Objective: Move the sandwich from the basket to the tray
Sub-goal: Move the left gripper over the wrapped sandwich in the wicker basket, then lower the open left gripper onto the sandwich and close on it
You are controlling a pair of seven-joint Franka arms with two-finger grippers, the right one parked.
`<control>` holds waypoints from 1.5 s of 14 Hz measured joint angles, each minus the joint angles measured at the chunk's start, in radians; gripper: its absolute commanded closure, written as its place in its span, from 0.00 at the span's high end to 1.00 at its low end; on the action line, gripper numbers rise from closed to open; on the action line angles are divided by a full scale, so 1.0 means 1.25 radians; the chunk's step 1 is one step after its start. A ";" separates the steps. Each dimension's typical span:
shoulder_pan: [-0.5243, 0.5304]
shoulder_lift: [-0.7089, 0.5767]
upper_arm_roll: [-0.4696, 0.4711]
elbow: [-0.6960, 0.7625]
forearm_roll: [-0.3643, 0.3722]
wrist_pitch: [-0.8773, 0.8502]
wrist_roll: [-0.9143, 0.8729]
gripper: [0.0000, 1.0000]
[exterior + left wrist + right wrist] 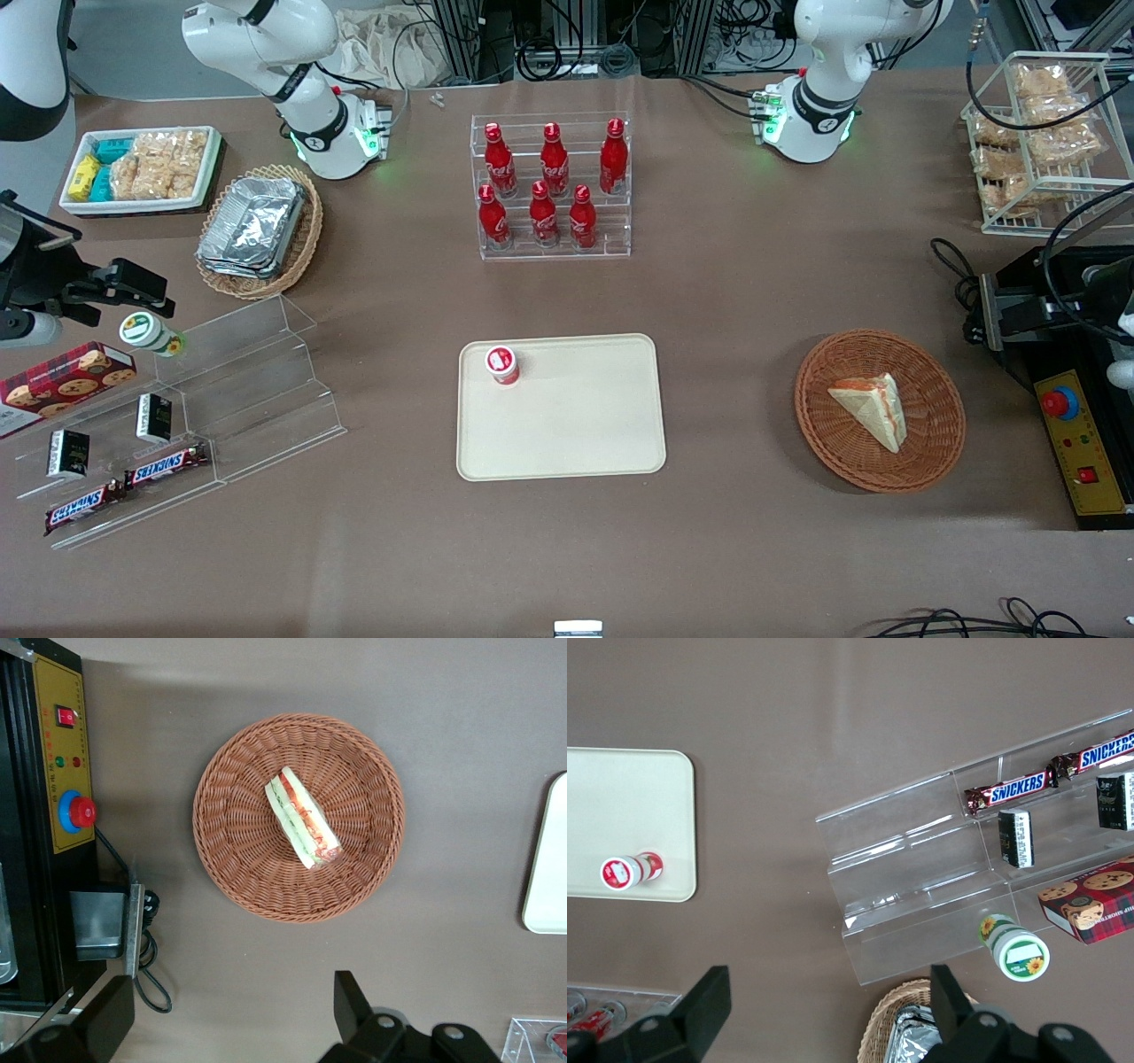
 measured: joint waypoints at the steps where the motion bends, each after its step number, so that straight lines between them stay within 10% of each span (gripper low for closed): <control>1: 0.000 0.000 0.000 0.001 0.001 0.001 0.000 1.00; 10: -0.010 0.013 -0.001 -0.068 0.005 0.123 -0.044 1.00; 21: -0.113 0.126 -0.004 -0.192 0.030 0.289 -0.469 1.00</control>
